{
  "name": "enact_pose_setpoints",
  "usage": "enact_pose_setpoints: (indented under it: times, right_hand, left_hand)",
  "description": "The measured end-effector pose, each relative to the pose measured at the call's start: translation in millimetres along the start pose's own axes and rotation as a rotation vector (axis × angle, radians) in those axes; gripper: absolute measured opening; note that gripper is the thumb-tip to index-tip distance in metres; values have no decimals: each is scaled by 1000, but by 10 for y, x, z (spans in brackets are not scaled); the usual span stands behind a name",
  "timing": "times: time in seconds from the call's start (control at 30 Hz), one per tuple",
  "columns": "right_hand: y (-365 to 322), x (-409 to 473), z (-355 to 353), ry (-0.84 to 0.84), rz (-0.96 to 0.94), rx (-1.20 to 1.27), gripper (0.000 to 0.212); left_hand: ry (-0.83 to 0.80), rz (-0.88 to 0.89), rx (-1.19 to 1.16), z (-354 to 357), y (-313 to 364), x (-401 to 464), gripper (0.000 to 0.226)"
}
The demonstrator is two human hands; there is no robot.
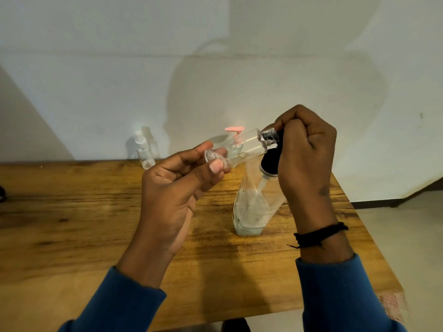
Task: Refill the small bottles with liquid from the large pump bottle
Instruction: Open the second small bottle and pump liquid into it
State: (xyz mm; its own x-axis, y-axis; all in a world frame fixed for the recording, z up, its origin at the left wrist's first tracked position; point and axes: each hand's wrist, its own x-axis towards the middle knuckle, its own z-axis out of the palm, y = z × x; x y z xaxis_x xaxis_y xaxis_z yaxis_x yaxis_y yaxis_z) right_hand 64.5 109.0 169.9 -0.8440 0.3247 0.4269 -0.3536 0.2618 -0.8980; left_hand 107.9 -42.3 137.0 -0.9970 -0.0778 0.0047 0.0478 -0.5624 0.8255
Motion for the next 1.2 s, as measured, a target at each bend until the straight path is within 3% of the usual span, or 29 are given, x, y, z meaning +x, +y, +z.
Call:
enact_pose_setpoints:
  times: [1.2]
  right_hand:
    - [16, -69, 57, 23, -40, 49, 26]
  left_hand:
    - [36, 7, -32, -9, -9, 4, 39]
